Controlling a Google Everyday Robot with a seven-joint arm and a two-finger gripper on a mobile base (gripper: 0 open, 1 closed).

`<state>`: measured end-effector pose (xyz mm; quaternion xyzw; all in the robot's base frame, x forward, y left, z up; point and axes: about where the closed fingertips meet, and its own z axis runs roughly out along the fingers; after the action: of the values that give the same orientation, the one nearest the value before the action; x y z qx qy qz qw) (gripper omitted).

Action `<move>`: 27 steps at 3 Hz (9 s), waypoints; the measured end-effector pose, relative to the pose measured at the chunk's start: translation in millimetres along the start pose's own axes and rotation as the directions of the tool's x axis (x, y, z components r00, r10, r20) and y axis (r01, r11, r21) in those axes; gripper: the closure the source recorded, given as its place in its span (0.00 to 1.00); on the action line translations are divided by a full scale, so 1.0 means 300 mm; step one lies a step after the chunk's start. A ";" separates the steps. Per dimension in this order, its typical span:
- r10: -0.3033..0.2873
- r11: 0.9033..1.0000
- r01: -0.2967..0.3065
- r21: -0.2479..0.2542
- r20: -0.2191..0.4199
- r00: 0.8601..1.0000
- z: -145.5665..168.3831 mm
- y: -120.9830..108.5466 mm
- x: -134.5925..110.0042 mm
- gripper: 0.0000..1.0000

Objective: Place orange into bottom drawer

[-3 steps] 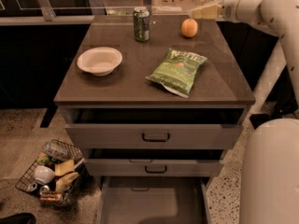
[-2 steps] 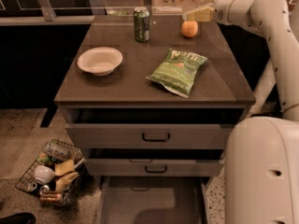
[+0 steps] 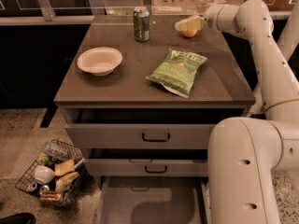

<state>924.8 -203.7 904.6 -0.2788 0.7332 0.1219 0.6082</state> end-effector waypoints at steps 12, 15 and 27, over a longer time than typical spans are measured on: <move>0.009 1.000 -0.009 -0.012 -0.031 0.999 -0.040 0.118 -0.082 1.00; -0.199 0.940 0.125 0.317 0.214 0.956 -0.822 0.221 -0.582 1.00; -0.047 0.878 -0.049 -0.476 -0.188 0.981 -1.030 1.280 1.168 1.00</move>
Offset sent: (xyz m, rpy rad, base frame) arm 0.0049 0.0070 -0.0201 0.0201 0.0448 0.0045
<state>419.6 -142.0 577.9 -0.4304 0.7362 0.2716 0.4460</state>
